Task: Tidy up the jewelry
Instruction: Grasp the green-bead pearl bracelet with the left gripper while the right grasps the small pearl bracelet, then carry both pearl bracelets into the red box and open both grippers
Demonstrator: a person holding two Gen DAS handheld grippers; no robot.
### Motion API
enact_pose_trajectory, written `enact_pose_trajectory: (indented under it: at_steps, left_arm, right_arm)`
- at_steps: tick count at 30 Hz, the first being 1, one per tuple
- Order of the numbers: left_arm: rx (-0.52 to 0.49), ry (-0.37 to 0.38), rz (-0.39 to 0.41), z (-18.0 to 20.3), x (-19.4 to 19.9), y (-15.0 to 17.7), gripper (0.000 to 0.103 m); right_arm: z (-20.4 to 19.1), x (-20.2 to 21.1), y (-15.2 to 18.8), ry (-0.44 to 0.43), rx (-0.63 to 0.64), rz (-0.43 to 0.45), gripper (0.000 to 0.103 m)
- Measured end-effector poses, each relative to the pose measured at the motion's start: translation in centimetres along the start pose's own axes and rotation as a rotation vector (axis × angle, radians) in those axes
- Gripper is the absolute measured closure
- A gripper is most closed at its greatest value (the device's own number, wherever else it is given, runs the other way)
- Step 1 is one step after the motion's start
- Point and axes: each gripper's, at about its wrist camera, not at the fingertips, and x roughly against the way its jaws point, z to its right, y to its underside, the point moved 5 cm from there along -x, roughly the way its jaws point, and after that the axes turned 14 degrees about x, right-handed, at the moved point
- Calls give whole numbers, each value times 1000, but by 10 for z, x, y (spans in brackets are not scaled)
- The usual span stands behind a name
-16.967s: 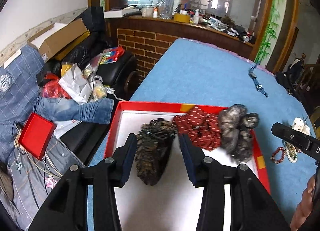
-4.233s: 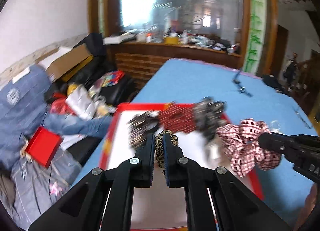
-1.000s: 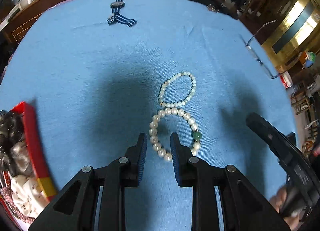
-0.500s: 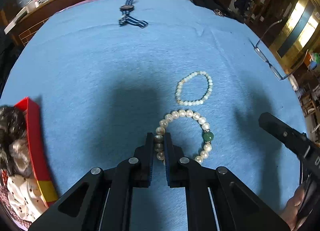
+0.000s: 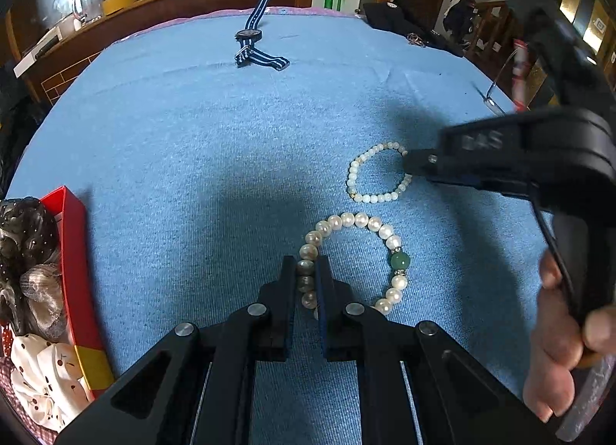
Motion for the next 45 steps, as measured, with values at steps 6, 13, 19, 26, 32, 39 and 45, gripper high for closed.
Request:
enact_pose_trajectory:
  at_steps: [6, 13, 19, 26, 32, 39, 45]
  left_arm:
    - [-2, 8, 6, 0, -1, 0, 94]
    - [7, 75, 25, 7, 13, -3, 94]
    - [7, 96, 56, 15, 37, -7, 94]
    - [-32, 111, 109, 28, 79, -4, 94]
    - [-37, 121, 160, 16, 123, 5, 94]
    - [-27, 77, 214, -31, 167, 29, 94]
    - [25, 8, 255, -93, 199, 51, 94]
  right_arm:
    - [-19, -6, -8, 137, 147, -17, 98]
    - [-4, 30, 0, 126, 122, 57, 98]
    - [-3, 86, 10, 91, 122, 154, 98]
    - [-14, 124, 23, 30, 130, 222, 98]
    - [-42, 145, 42, -42, 168, 259, 98]
    - [-96, 153, 67, -157, 264, 266, 97]
    - [-158, 150, 90, -262, 384, 242, 97]
